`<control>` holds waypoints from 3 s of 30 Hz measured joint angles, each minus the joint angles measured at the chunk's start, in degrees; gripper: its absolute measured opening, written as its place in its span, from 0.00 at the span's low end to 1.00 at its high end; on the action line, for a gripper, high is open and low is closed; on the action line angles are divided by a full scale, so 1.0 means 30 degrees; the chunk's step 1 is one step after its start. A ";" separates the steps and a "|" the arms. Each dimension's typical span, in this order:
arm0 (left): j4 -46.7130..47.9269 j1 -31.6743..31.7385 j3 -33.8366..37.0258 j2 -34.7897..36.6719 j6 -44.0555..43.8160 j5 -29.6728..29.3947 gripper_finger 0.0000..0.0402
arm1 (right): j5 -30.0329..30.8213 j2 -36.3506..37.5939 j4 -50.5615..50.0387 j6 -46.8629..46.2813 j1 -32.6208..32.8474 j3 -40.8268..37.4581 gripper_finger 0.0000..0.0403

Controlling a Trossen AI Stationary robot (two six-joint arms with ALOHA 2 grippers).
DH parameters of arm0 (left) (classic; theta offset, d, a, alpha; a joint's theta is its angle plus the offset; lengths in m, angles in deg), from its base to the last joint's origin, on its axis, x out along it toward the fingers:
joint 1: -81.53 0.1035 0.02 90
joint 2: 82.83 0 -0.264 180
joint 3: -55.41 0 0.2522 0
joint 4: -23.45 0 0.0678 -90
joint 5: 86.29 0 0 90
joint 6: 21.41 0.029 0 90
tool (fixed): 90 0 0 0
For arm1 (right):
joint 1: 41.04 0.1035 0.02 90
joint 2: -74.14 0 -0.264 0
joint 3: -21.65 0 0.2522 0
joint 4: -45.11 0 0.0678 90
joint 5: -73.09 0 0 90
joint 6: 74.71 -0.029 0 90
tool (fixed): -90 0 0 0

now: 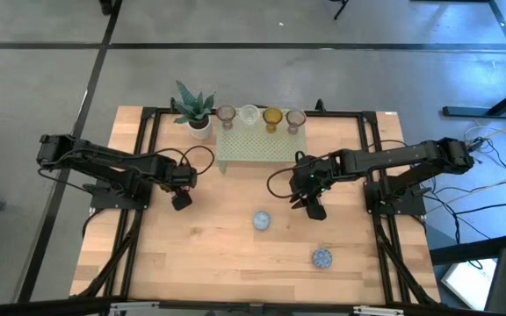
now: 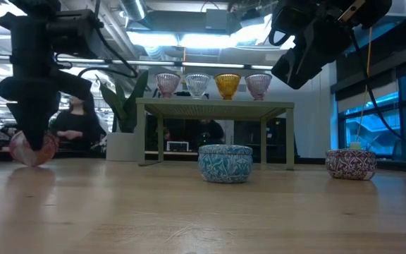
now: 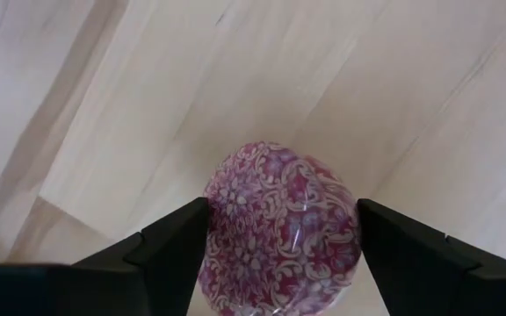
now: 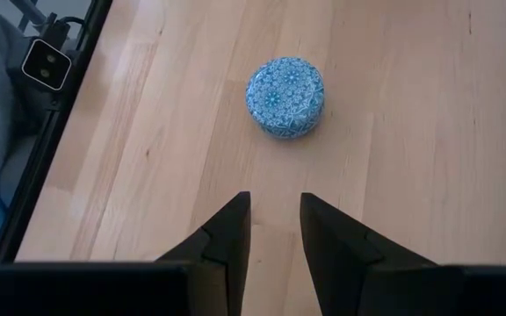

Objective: Pick & Place candle stick holders
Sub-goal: Put the pink scented candle on the shelf

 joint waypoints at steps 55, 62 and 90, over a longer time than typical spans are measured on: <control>-0.0474 -0.0401 -0.0217 -0.0007 0.1326 0.0602 0.78 | 0.0000 0.0000 0.0007 0.1530 -0.0003 0.0000 0.26; 0.2924 -0.0393 -0.1275 -0.0007 -0.0112 0.1595 0.84 | 0.0000 0.0000 0.0009 0.1625 -0.0006 0.0000 0.26; 0.1403 -0.0648 0.0896 -0.0066 -0.0713 0.2667 0.89 | 0.0000 0.0000 0.0007 0.2419 -0.0002 0.0000 0.26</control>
